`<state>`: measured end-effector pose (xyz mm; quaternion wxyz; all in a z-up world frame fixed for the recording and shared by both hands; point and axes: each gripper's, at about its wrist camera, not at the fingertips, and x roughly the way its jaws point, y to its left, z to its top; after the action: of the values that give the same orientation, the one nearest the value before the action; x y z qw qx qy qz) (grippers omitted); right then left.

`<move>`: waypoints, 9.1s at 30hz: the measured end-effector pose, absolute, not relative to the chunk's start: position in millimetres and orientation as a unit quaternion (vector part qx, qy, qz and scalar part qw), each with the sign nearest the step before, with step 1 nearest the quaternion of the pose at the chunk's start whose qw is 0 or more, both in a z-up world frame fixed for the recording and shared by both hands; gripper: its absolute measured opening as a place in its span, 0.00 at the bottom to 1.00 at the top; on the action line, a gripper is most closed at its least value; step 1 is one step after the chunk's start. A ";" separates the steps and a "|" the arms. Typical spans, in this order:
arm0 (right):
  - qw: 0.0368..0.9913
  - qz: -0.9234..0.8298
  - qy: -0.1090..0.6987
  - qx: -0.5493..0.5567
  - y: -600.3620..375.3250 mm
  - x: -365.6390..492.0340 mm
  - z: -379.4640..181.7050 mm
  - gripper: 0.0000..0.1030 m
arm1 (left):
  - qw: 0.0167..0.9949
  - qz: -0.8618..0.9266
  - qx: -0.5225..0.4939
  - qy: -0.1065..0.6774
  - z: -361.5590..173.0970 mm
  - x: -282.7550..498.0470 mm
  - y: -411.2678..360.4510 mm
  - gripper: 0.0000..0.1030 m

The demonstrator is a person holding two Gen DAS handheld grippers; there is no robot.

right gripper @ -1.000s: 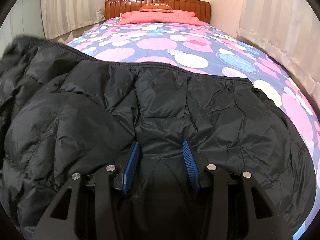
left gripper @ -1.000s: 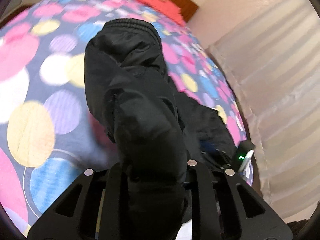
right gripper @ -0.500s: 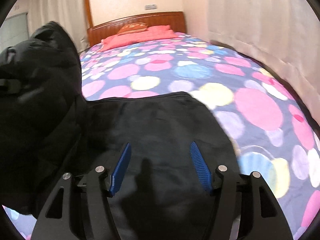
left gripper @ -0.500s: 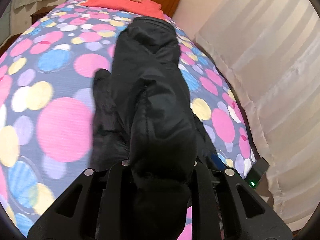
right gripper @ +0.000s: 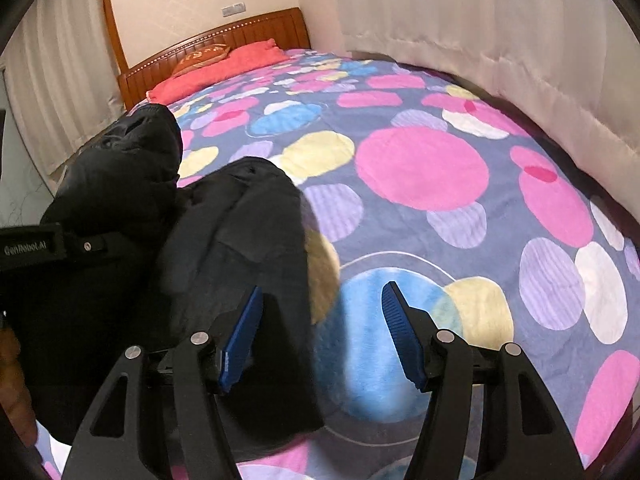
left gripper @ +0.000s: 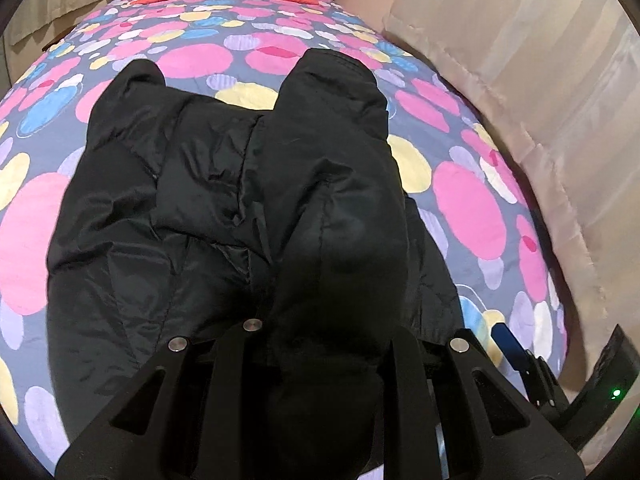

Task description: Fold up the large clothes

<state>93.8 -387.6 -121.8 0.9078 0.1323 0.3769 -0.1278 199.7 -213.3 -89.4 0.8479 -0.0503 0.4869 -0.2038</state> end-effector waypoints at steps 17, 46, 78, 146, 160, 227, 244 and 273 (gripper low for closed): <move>0.906 -0.132 0.381 0.128 -388.8 94.4 -122.2 0.60 | 0.850 -0.207 -0.050 0.482 -92.3 198.8 -217.3 0.18; 0.925 -0.117 0.354 0.068 -343.6 106.4 -74.8 0.60 | 0.909 -0.174 -0.087 0.370 -8.0 148.2 -86.8 0.62; 0.888 -0.048 0.438 0.128 -308.7 163.7 -114.9 0.77 | 0.881 -0.154 -0.145 0.423 -109.0 176.3 -37.3 0.75; 0.914 -0.083 0.397 0.020 -335.5 230.8 -160.9 0.45 | 0.895 -0.087 -0.009 0.437 -146.7 265.2 -145.1 0.87; 0.918 -0.093 0.385 0.009 -331.9 232.8 -164.5 0.45 | 0.900 -0.086 -0.008 0.426 -154.1 262.1 -146.2 0.87; 0.868 -0.039 0.374 0.323 -456.4 195.2 -147.8 0.70 | 0.767 -0.096 -0.453 0.445 -172.0 226.1 -7.6 0.87; 0.827 0.074 0.412 0.376 -436.1 211.6 -189.7 0.49 | 0.754 -0.193 -0.411 0.475 -180.8 250.8 -50.8 0.81; 0.804 0.190 0.384 0.413 -313.9 288.3 -159.2 0.29 | 0.815 -0.140 -0.360 0.433 -115.5 298.7 56.7 0.65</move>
<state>288.3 -313.9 -159.2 0.8036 0.4132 0.3839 0.1901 298.7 56.7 -115.5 0.8149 -0.3595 0.4326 -0.1399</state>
